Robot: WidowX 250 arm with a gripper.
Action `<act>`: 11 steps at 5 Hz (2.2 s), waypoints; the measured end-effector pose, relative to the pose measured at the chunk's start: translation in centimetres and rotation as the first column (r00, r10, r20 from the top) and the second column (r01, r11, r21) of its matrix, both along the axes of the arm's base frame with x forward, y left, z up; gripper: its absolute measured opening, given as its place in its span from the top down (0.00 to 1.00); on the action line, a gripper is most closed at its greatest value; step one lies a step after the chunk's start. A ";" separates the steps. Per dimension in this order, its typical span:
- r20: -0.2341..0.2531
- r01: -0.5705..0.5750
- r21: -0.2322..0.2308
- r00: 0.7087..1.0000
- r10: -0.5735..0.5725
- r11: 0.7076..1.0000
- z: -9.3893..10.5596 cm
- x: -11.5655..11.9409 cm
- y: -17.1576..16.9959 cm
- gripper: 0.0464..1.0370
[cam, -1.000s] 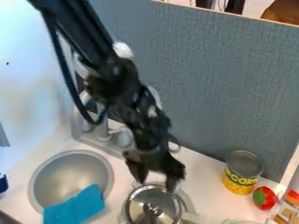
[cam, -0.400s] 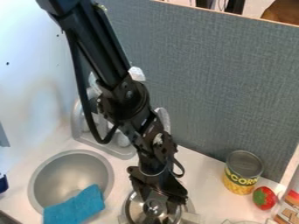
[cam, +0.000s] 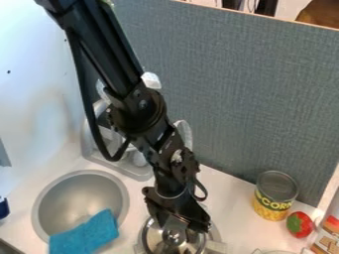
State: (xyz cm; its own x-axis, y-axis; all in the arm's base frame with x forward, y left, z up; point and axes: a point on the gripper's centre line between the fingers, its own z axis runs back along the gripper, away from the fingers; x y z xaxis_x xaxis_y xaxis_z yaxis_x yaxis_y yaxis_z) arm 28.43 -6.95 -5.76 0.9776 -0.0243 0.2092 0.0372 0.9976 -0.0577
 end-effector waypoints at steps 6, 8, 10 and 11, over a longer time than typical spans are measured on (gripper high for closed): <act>-0.032 0.020 0.048 0.999 -0.019 0.999 -2.2 0.5 0.9 0.67; -0.027 0.006 0.056 1.000 -0.005 0.998 -2.2 0.4 1.1 0.74; 0.005 -0.042 -0.002 0.999 0.042 0.999 2.2 1.0 0.3 0.74; -0.010 -0.014 -0.046 1.000 0.014 0.999 3.9 0.5 -1.6 0.74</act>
